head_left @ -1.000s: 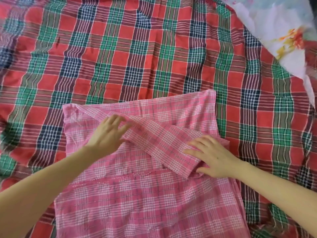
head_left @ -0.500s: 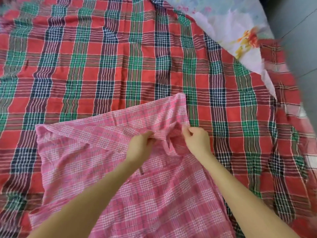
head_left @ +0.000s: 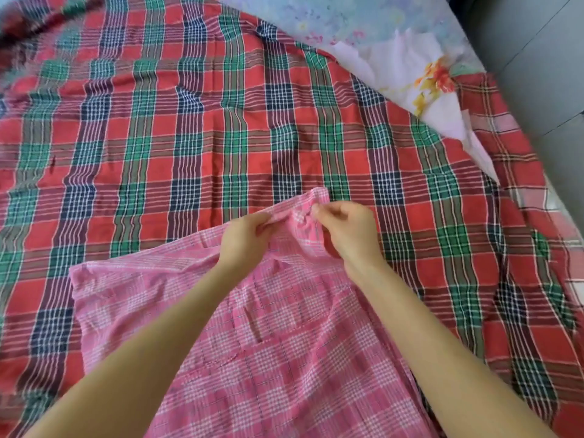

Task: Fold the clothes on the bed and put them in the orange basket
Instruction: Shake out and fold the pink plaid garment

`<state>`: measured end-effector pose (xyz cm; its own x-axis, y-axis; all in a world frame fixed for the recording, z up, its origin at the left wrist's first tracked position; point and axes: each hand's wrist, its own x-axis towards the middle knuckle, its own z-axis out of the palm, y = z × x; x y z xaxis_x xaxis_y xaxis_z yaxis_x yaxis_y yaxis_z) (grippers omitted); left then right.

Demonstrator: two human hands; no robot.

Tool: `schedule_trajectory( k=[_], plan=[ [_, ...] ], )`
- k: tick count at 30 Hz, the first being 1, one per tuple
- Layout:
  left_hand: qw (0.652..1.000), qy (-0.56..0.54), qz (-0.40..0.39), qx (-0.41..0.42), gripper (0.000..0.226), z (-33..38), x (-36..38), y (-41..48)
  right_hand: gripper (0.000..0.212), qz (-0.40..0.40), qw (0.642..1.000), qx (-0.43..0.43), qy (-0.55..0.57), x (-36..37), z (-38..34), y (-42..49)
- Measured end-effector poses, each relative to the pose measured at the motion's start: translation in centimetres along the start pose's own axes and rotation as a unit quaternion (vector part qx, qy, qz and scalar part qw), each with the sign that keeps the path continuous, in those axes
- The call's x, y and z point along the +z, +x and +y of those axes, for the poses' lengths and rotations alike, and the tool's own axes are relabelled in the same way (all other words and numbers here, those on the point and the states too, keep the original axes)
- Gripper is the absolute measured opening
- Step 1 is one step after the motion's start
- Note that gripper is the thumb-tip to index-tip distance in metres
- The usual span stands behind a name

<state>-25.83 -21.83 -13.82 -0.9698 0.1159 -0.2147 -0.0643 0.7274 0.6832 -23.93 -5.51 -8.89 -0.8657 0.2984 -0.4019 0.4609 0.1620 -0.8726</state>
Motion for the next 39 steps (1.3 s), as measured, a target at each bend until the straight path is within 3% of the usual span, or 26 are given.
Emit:
schedule_trajectory(
  k=[4, 7, 9, 13, 20, 22, 25, 28, 30, 33, 36, 37, 39],
  plan=[
    [0.999, 0.023, -0.032, 0.000, 0.046, 0.4, -0.6, 3.9, 0.011, -0.002, 1.000, -0.012, 0.001, 0.2, -1.6, 3.8],
    [0.996, 0.065, -0.062, -0.014, 0.043, 0.5, -0.3, 5.8, 0.011, 0.091, 0.993, -0.064, -0.025, 0.5, -1.7, 6.7],
    [0.993, 0.084, -0.075, -0.025, 0.035, -0.1, 0.0, 6.9, 0.010, 0.142, 0.980, -0.081, -0.116, 0.5, -1.3, 9.2],
    [0.977, 0.176, -0.081, -0.092, 0.040, -4.0, -0.9, 7.1, 0.023, 0.042, 0.937, -0.024, -0.346, 0.0, 1.5, 13.5],
    [0.937, 0.323, -0.009, -0.136, 0.037, -17.1, -7.7, 3.0, 0.041, -0.093, 0.845, -0.093, -0.518, 2.2, 5.1, 14.6],
    [0.930, 0.342, -0.013, -0.138, 0.040, -19.9, -9.8, 1.5, 0.039, -0.094, 0.826, -0.089, -0.549, 2.4, 5.8, 15.2],
    [0.909, 0.387, -0.043, -0.146, 0.042, -23.9, -13.0, -1.1, 0.018, -0.055, 0.837, -0.135, -0.528, 2.5, 5.8, 15.7],
    [0.903, 0.395, 0.002, -0.167, 0.036, -26.7, -15.3, -2.6, 0.007, 0.001, 0.831, -0.191, -0.523, 2.4, 6.2, 16.1],
    [0.895, 0.398, 0.041, -0.197, 0.036, -27.4, -15.7, -2.7, 0.011, 0.005, 0.806, -0.188, -0.562, 3.0, 6.9, 16.0],
    [0.879, 0.403, 0.095, -0.237, 0.030, -26.9, -14.8, -2.5, 0.038, -0.004, 0.783, -0.185, -0.593, 4.0, 7.1, 15.5],
    [0.913, 0.337, 0.136, -0.185, 0.022, -24.7, -13.1, -4.1, 0.046, 0.007, 0.754, -0.259, -0.604, 4.7, 6.0, 13.7],
    [0.936, 0.294, 0.113, -0.155, 0.019, -23.9, -12.3, -5.5, 0.040, -0.014, 0.771, -0.267, -0.578, 4.8, 5.6, 12.4],
    [0.964, 0.231, -0.006, -0.129, 0.023, -22.6, -10.6, -8.9, 0.023, -0.142, 0.815, -0.221, -0.517, 4.5, 5.7, 8.9]
  ],
)
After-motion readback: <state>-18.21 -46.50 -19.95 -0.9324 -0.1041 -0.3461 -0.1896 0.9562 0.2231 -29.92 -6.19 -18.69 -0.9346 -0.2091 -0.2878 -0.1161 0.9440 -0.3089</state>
